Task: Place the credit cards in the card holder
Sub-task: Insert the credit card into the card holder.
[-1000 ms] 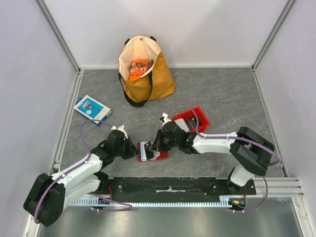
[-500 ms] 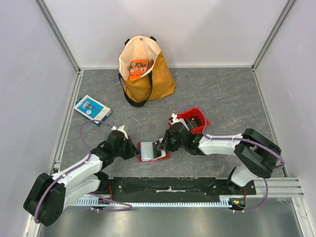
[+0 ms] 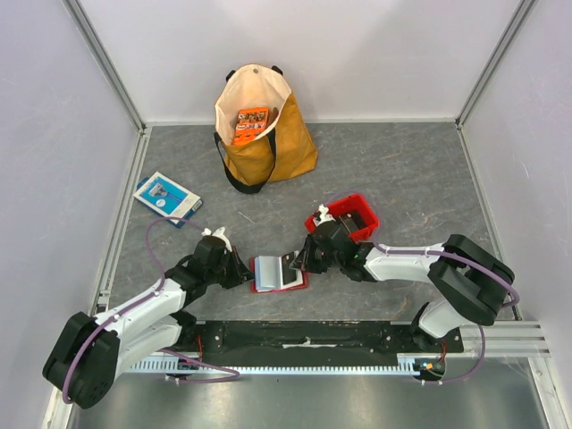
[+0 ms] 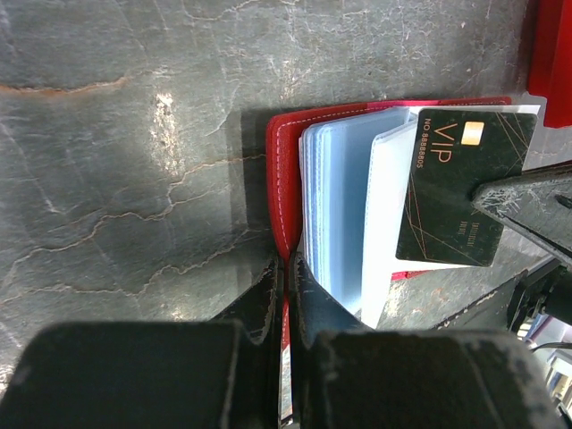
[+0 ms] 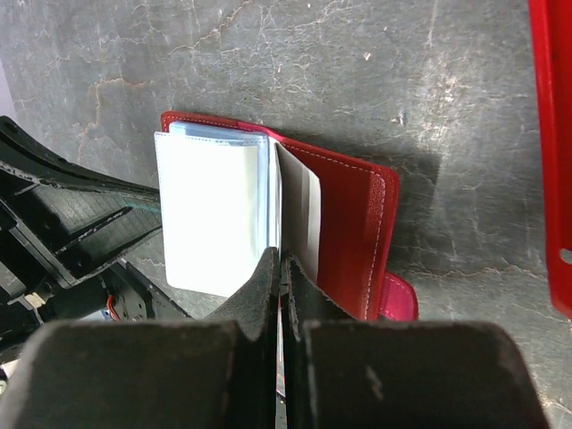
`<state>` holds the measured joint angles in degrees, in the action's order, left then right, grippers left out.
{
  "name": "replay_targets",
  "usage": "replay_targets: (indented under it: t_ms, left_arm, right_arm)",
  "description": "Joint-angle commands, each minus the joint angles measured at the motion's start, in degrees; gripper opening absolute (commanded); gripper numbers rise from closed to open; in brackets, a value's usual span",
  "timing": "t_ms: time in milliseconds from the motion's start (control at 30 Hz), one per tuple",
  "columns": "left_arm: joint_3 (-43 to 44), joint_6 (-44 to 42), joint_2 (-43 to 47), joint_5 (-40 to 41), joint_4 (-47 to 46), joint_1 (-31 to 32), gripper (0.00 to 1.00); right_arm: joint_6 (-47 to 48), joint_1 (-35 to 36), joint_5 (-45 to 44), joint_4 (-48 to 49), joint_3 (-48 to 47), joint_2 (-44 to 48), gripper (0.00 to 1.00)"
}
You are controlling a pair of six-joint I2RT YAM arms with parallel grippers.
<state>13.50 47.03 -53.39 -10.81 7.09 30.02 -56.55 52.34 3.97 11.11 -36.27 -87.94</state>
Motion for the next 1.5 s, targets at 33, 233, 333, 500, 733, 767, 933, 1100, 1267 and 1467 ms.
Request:
replay_targets:
  t_ms: [33, 233, 333, 500, 733, 767, 933, 1100, 1267, 1467]
  left_arm:
    - [-0.4, -1.59, -0.58, -1.32, -1.2, 0.04, 0.02]
    - [-0.23, -1.67, -1.19, -1.67, -1.55, 0.04, 0.02]
    - [-0.31, -1.67, -1.46, -1.93, -1.73, 0.04, 0.02]
    - [-0.31, -1.59, -2.69, -2.2, -2.26, 0.13, 0.02]
    - [0.13, -1.59, -2.16, -1.59, -1.38, 0.04, 0.02]
    - [0.13, -1.5, -1.9, -1.5, -1.29, 0.13, 0.02]
    - [0.83, -1.5, -0.76, -1.67, -0.68, 0.13, 0.02]
    - [1.44, -1.5, -0.05, -2.64, -0.5, 0.13, 0.02]
    - [1.97, -0.53, 1.26, -4.13, -0.59, 0.21, 0.02]
    - [2.59, 1.22, 4.08, -5.27, -0.24, 0.13, 0.02]
  right_arm:
    - [-1.36, -0.3, 1.04, 4.25, 1.55, -0.74, 0.0]
    - [-4.09, -0.31, 4.55, 11.82, 3.05, -3.64, 0.0]
    - [-5.14, -0.31, 5.43, 14.63, 4.01, -4.6, 0.0]
    - [-7.69, -0.13, 7.46, 20.09, 5.69, -6.01, 0.0]
    - [-3.93, 0.05, 0.54, 7.73, 3.68, 3.02, 0.0]
    - [-1.91, 0.05, -1.83, 2.74, 1.84, 5.04, 0.0]
    - [2.85, 0.13, -8.53, -7.67, -4.32, 11.73, 0.0]
    - [5.22, 2.24, -11.69, -11.03, -8.72, 10.6, 0.0]
    - [4.88, 7.51, -17.22, -14.89, -12.94, 6.56, 0.0]
    - [4.7, 12.08, -23.82, -17.97, -17.95, 2.78, 0.0]
